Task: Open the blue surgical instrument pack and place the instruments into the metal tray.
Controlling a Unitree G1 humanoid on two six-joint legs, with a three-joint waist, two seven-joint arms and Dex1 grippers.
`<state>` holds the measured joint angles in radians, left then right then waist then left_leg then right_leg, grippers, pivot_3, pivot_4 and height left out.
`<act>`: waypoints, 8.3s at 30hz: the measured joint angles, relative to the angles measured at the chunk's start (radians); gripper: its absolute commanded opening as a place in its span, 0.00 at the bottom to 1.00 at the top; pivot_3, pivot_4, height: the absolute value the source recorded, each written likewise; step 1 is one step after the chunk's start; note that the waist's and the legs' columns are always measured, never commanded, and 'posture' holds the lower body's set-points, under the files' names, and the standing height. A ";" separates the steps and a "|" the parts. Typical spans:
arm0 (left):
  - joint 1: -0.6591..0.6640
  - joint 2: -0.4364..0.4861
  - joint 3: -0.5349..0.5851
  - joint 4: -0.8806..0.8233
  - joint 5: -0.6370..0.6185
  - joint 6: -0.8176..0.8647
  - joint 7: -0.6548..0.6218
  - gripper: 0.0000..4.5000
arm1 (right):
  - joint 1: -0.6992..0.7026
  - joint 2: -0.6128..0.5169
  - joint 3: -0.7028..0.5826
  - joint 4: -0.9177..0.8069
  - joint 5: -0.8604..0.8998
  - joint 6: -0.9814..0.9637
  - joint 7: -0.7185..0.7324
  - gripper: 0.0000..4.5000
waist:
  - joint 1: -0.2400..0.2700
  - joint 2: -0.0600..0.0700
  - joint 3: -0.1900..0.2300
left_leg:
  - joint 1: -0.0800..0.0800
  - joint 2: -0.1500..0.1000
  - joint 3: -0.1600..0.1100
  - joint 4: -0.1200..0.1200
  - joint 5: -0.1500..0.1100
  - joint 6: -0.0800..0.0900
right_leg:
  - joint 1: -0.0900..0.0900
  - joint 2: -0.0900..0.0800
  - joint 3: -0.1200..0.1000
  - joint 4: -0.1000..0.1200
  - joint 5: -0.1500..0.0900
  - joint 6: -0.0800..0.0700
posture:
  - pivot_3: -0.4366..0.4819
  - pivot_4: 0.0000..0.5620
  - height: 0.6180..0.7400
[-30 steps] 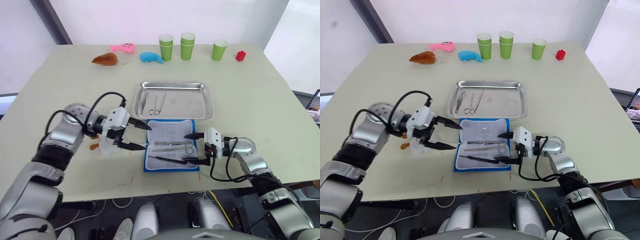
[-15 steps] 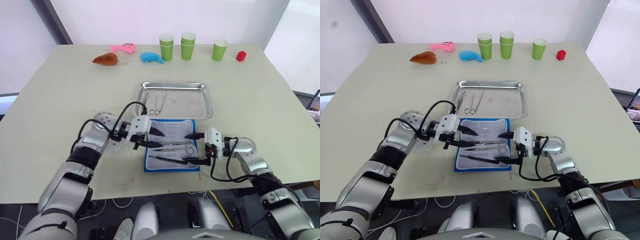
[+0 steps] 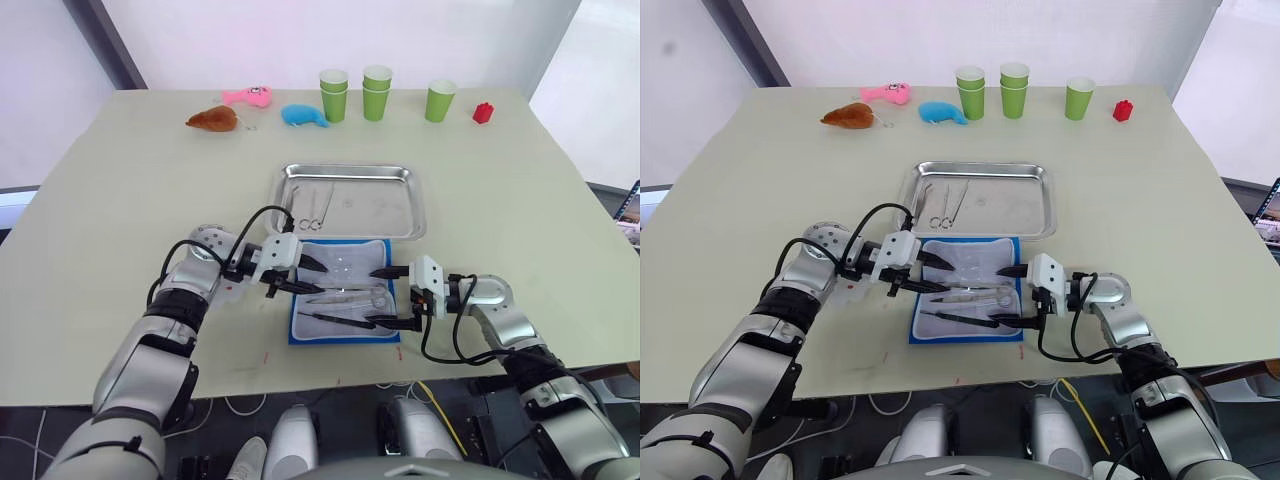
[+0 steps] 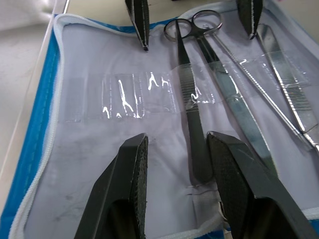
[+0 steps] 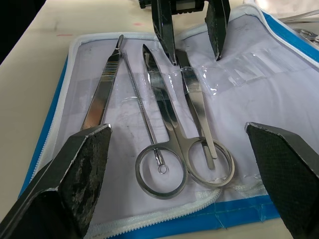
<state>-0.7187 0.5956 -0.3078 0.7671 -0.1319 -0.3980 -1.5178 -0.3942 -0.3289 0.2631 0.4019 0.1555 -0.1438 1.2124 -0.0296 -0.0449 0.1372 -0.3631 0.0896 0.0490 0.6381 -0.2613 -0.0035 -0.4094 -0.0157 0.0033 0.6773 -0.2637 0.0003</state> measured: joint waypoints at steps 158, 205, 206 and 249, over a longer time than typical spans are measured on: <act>-0.033 -0.557 0.377 -0.473 0.011 1.225 1.513 0.51 | 0.004 -0.005 0.001 -0.003 0.000 0.001 -0.006 1.00 | 0.008 0.002 -0.001 | 0.002 -0.001 -0.001 0.000 0.000 -0.001 | 0.001 0.000 0.003 0.000 0.000 0.001 | 0.48 0.27 1.00; 0.244 0.337 0.292 -0.616 -0.406 0.609 -0.042 0.91 | 0.001 0.008 0.004 0.010 0.000 -0.018 -0.017 1.00 | -0.008 0.002 0.001 | 0.001 -0.001 -0.001 -0.002 0.000 0.000 | 0.000 0.000 0.002 -0.002 0.000 0.000 | 0.48 0.27 1.00; 0.244 0.340 0.287 -0.617 -0.414 0.608 -0.042 0.99 | 0.001 0.008 0.004 0.010 0.000 -0.018 -0.017 1.00 | -0.008 0.002 0.001 | 0.001 -0.001 -0.001 -0.002 0.000 0.000 | 0.000 0.000 0.002 -0.002 0.000 0.001 | 0.48 0.27 1.00; 0.380 0.230 0.218 -0.715 -0.451 0.469 -0.046 0.99 | 0.036 -0.049 -0.006 -0.151 0.033 0.109 -0.002 1.00 | 0.000 0.012 0.011 | -0.007 0.000 -0.001 -0.002 0.000 0.000 | -0.005 0.000 0.002 -0.006 0.000 0.001 | 0.48 0.27 1.00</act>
<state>-0.3383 0.8260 -0.0903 0.0517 -0.5825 0.0706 -1.5637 -0.3580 -0.3774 0.2575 0.2506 0.1883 -0.0348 1.2099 -0.0294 -0.0329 0.1484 -0.3699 0.0891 0.0484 0.6358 -0.2616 -0.0039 -0.4143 -0.0154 0.0057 0.6714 -0.2637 0.0009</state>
